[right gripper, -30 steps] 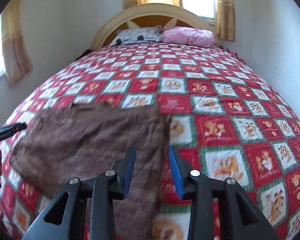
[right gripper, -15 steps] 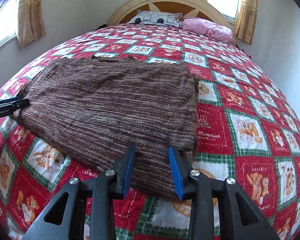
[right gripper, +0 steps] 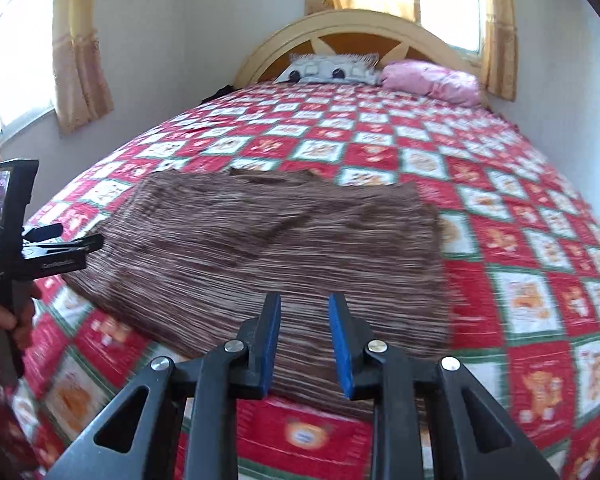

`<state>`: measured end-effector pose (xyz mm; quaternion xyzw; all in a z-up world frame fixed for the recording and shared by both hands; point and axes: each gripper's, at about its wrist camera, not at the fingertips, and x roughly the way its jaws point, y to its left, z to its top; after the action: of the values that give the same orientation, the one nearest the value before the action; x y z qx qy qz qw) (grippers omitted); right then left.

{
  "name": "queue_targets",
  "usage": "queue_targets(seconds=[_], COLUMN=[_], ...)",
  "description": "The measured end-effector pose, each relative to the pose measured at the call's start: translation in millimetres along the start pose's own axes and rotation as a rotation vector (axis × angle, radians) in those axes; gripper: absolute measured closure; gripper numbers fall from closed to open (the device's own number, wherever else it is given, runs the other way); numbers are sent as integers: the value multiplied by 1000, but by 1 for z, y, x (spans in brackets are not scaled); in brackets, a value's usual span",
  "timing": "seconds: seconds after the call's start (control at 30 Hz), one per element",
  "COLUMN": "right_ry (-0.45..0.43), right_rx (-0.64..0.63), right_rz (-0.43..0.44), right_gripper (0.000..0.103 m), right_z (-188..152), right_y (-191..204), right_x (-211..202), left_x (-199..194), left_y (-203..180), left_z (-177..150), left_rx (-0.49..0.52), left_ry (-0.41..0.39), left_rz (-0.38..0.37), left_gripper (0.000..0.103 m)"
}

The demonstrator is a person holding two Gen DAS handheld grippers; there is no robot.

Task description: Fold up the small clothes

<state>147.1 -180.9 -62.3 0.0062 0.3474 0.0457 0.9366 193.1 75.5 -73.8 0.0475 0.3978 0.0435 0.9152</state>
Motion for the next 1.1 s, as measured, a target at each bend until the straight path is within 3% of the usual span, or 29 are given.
queue_targets(seconds=[0.17,0.27,0.43,0.63,0.7,0.9,1.07,1.1], right_ry=[-8,-13,-2,65,43,28,20,18], right_rx=[-12,28,101,120,118,101,111,114], right_rz=[47,75,47,44,46,37,47,49], right_gripper=[77,77,77,77,77,77,77,77], right_z=[16,39,58,41,35,31,29,29], right_y=[27,35,40,48,48,50,49,48], right_x=[20,39,70,106,105,105,103,103], left_x=[15,28,47,70,67,69,64,63], left_y=[9,15,22,23,21,17,12,11], left_z=[14,20,30,25,21,22,24,24], left_rx=[-51,-109,-204,-274,-275,-246,-224,-218], left_ry=[14,45,49,111,79,83,55,56], left_rz=[-1,-41,-111,-172,-167,-202,-296,-313], left_gripper=[5,5,5,5,5,6,54,57])
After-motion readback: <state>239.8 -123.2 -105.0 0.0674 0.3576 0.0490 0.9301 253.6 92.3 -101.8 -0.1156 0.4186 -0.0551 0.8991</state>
